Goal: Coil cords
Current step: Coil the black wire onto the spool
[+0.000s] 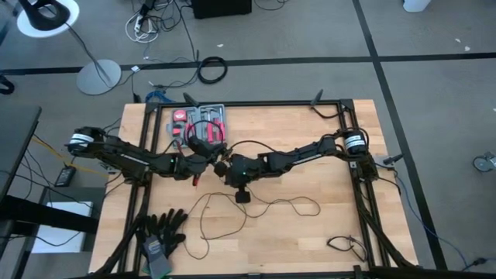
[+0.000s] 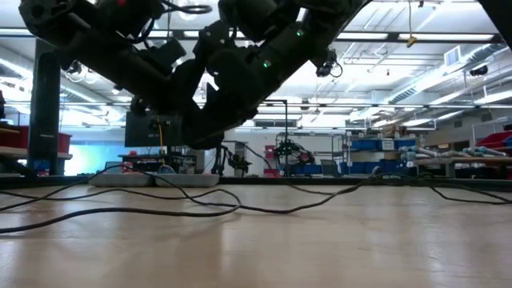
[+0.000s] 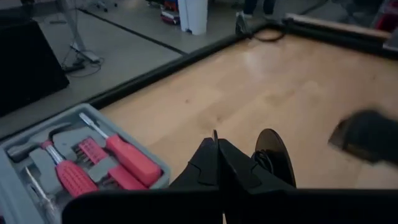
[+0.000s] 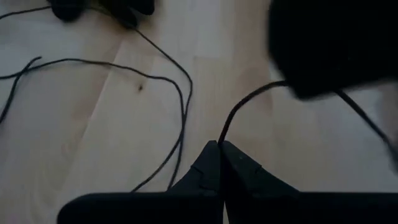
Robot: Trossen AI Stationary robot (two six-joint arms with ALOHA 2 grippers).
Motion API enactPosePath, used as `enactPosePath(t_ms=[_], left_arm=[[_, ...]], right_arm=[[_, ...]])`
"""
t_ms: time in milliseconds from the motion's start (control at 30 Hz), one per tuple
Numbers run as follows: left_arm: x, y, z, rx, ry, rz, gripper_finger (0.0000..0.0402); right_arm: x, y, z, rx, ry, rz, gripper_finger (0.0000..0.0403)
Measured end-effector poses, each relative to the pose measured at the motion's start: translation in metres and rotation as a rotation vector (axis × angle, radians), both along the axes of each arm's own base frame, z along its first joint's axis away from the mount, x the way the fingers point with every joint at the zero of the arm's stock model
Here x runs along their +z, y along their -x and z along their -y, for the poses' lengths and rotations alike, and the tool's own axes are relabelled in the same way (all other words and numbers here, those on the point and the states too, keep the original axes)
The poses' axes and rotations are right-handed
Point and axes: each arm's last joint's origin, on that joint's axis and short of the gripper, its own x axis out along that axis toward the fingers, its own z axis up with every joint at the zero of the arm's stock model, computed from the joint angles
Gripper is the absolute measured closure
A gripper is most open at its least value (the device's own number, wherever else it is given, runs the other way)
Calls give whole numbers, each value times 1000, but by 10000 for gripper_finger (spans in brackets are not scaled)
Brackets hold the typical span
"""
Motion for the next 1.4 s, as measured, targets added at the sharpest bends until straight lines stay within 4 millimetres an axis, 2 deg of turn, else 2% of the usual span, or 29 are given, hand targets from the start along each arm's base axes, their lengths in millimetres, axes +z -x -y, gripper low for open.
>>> enactPosePath(t_ms=[167, 500, 967, 1200, 1400], left_arm=[[-7, 0, 1, -97, 23, -80, 401], [-7, -4, 5, -309, 75, -102, 402], [-4, -7, 12, -553, 156, -68, 402], [-1, -9, 12, -555, 148, -26, 401], [6, -12, 10, -515, 148, 64, 402]], right_arm=[[9, 6, 2, -7, 17, -29, 403], [34, 24, 0, 10, 31, -92, 403], [29, 33, 1, -13, 36, -189, 403], [36, 27, 0, 0, 3, -98, 403], [36, 27, -1, -3, 7, -103, 403]])
